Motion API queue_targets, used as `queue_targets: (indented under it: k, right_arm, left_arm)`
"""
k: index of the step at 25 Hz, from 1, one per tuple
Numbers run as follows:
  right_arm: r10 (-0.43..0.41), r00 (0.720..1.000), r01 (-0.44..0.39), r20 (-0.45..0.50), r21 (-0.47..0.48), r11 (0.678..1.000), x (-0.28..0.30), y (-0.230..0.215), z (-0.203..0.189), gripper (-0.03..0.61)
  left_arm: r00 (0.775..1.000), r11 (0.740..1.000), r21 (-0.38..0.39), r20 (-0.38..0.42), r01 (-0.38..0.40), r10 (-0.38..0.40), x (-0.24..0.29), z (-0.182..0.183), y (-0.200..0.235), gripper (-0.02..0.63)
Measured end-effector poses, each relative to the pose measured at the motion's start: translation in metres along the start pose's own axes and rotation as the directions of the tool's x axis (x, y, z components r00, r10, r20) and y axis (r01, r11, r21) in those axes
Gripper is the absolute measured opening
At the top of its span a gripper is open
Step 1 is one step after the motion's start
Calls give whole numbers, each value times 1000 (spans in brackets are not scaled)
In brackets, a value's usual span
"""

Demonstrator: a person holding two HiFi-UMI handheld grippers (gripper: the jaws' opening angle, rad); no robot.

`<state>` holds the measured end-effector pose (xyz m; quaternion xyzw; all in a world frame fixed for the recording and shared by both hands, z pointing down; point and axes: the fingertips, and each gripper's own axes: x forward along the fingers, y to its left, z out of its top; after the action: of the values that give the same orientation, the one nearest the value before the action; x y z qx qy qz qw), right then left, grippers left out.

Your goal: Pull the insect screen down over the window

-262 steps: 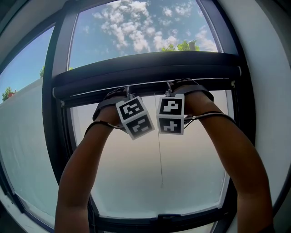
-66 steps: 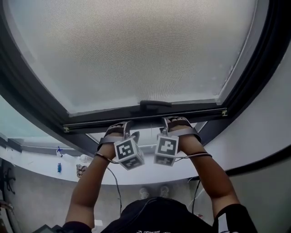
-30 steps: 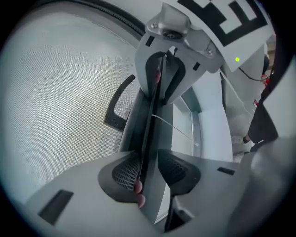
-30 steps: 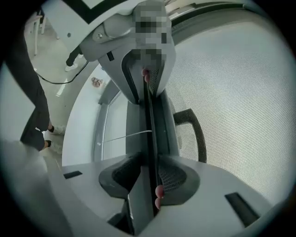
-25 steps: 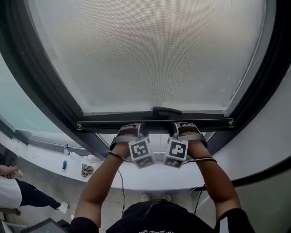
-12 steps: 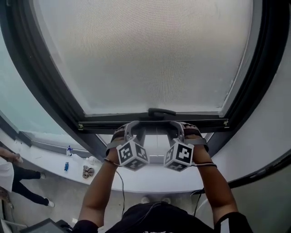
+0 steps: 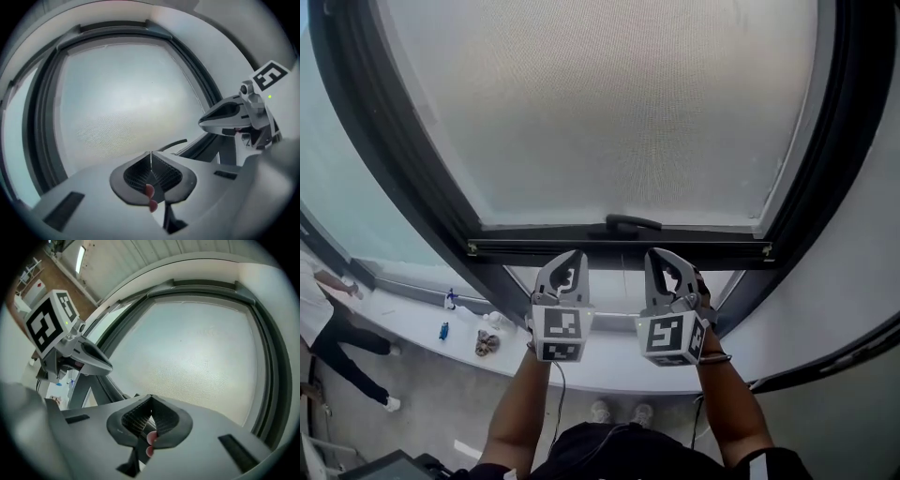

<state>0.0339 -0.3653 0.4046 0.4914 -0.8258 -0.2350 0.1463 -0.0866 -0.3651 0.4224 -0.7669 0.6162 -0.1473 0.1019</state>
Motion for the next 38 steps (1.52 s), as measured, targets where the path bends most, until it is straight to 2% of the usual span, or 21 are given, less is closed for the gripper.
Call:
queue_targets:
  k: [3,6,8,12,16,20,24,38]
  right_arm:
    - [-17,1000,15,18,56,998,-8,2,1,3]
    - [-43,999,39,29,140,989,-21,6,2,3]
    - [-60,997,48,45,220,974,-31,10,5,3]
    - [-90,993,56,78,359,932,-51,24,14,3]
    - [-105,993,74,55,402,913,-74,48,21,3]
    - [-107,994,83,36,410,908,-98,72,31,3]
    - [-100,995,80,17,471,879,-122,95,37,3]
    - [-114,992,126,-54,433,893,-205,168,41,3]
  left_arm:
    - [999,995,-88,36,-36,40,-11,-2,7,3]
    - [997,972,-230,60,-40,55,-25,-2,10,3]
    - [996,960,-276,74,-36,58,-35,-6,16,3]
    - [996,952,-305,76,-15,40,-57,-23,22,3]
    - [996,947,-321,81,3,24,-88,-32,24,3]
    - [997,947,-319,78,30,-6,-121,-38,19,3]
    - [996,946,-317,84,60,-35,-156,-46,15,3]
    - [992,943,-311,79,117,-97,-250,-77,-5,3]
